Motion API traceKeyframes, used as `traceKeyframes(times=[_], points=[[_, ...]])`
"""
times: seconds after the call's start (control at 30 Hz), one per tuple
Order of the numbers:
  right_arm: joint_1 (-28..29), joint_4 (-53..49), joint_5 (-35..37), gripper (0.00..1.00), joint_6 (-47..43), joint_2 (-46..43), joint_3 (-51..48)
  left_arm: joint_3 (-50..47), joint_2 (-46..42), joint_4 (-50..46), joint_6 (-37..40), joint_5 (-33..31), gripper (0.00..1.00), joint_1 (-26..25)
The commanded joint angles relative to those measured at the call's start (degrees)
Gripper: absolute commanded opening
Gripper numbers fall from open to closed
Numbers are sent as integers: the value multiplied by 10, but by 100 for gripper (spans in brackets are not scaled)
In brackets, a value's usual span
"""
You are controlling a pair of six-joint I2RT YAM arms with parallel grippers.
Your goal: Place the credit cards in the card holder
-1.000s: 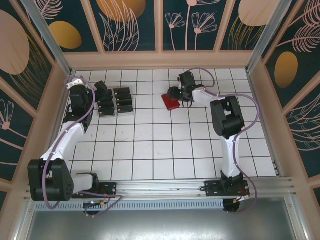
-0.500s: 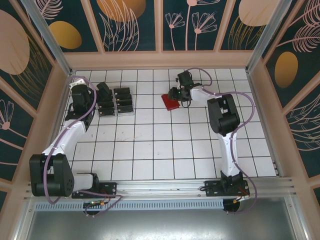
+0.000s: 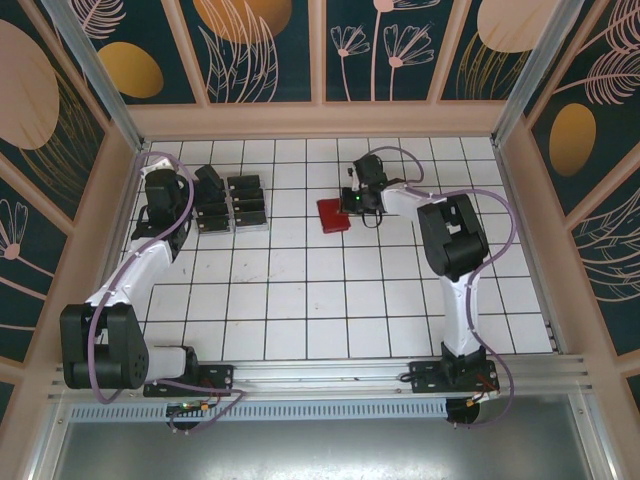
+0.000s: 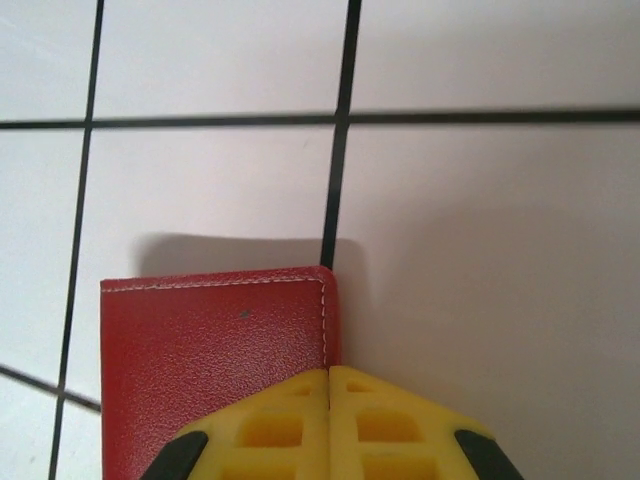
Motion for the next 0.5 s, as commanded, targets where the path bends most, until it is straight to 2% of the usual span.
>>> traceKeyframes(times=[0.0, 0.47], points=[[21, 1, -3, 0, 16, -49, -52, 22, 6, -9, -12, 14, 99, 4], [116, 68, 28, 0, 138, -225, -267, 14, -4, -18, -24, 36, 99, 4]])
